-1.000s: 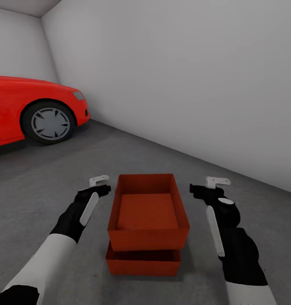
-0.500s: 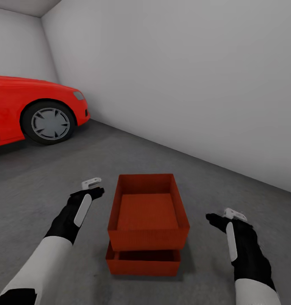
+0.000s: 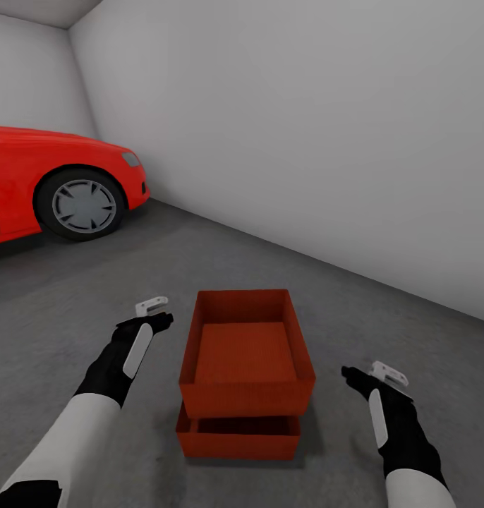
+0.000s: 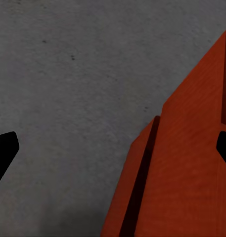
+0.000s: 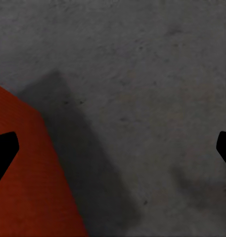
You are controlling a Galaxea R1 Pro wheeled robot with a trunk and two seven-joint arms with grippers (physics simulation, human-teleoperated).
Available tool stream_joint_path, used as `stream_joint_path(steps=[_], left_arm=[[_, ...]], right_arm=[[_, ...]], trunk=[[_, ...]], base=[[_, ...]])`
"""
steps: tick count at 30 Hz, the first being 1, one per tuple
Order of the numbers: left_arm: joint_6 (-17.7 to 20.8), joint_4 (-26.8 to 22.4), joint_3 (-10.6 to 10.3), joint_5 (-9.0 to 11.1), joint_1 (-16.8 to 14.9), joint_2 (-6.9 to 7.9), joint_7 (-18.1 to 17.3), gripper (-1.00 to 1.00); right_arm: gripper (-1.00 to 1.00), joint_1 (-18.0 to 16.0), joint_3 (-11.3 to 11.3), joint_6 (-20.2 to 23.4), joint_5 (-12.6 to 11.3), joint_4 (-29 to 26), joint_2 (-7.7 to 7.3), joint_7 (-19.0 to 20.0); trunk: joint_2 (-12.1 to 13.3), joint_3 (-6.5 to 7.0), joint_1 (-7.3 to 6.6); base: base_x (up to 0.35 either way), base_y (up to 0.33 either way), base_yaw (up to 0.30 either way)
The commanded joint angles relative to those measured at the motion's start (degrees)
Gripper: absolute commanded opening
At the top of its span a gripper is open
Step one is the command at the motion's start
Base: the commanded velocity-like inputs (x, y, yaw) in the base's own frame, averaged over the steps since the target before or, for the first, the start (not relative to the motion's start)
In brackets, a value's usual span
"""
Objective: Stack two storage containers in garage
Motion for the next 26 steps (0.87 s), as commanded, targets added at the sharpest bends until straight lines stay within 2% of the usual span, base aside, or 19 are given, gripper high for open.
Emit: stream_joint_path(steps=[1,7,15,19,26], left_arm=[[0.0,0.01,0.0,0.0,0.0,0.0,0.0,1.0],[0.0,0.1,0.0,0.0,0.0,-0.03,0.01,1.0],[0.0,0.03,-0.05,0.0,0.0,-0.06,0.05,1.0],[0.0,0.01,-0.04,0.02,0.0,-0.08,0.02,1.0],[0.0,-0.12,-0.01,0.06,0.0,-0.09,0.05,1.0]], right_arm=[[1.0,0.01,-0.04,-0.15,0.0,-0.09,-0.08,0.0],[1.0,0.05,-0.19,-0.46,0.01,0.42,0.22,0.01],[1.0,0.07,-0.3,0.03,0.01,5.62,0.7,-0.3],[1.0,0.1,-0.23,0.05,0.01,6.04,1.7,-0.27],[1.0,0.1,-0.28,0.04,0.01,6.15,1.99,-0.27]], trunk=[[0.0,0.0,0.0],[0.0,0.0,0.0],[0.0,0.0,0.0],[0.0,0.0,0.0],[0.0,0.0,0.0]], base=[[0.0,0.0,0.0],[0.0,0.0,0.0],[0.0,0.0,0.0],[0.0,0.0,0.0],[0.0,0.0,0.0]])
